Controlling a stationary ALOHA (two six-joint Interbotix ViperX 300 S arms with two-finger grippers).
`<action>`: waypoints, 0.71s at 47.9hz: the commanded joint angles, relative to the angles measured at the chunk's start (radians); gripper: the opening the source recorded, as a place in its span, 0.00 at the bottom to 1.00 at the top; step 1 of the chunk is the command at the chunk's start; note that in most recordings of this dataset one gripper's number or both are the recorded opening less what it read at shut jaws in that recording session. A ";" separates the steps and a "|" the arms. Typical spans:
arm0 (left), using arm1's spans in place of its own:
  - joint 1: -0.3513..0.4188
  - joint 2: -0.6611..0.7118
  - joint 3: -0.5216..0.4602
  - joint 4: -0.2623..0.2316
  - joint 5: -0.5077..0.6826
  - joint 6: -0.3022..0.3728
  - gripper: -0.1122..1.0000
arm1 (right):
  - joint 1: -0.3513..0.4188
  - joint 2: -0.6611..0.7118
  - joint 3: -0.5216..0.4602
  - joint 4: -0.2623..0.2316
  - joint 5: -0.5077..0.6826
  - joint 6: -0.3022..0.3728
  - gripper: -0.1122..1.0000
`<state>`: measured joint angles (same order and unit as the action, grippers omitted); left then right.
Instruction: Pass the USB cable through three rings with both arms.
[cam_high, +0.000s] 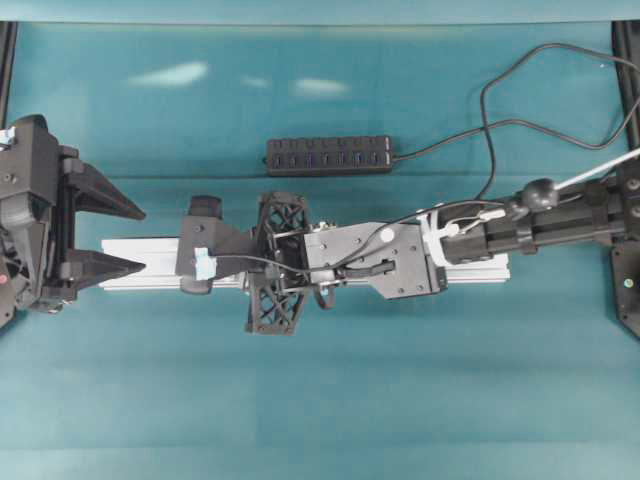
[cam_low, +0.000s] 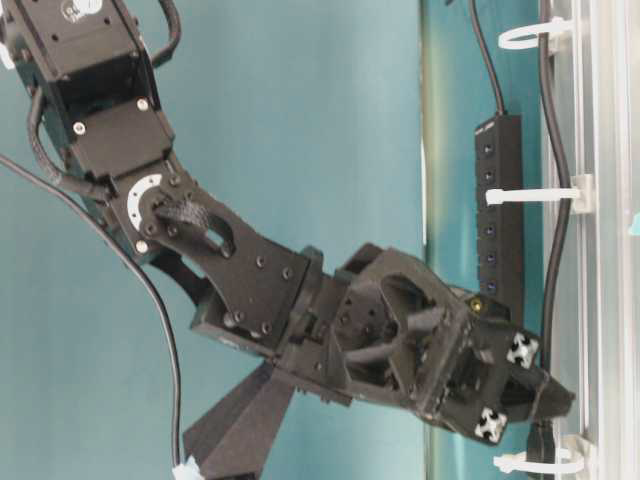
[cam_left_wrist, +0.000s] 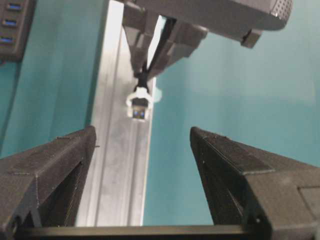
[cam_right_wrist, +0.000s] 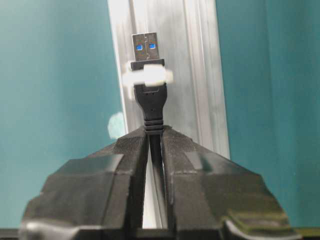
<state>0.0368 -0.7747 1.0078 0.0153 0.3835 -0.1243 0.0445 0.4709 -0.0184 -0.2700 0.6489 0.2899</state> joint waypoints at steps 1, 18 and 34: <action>-0.002 -0.002 -0.011 0.002 -0.008 0.002 0.84 | 0.000 -0.002 -0.021 -0.002 -0.006 -0.008 0.03; -0.038 0.018 0.029 0.000 -0.014 -0.003 0.84 | -0.009 0.008 -0.034 -0.002 -0.015 -0.005 0.03; -0.054 0.175 0.074 0.002 -0.227 0.000 0.84 | -0.011 0.003 -0.025 0.014 -0.034 -0.003 0.03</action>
<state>-0.0153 -0.6412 1.0753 0.0153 0.2255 -0.1258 0.0353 0.4878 -0.0383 -0.2638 0.6274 0.2899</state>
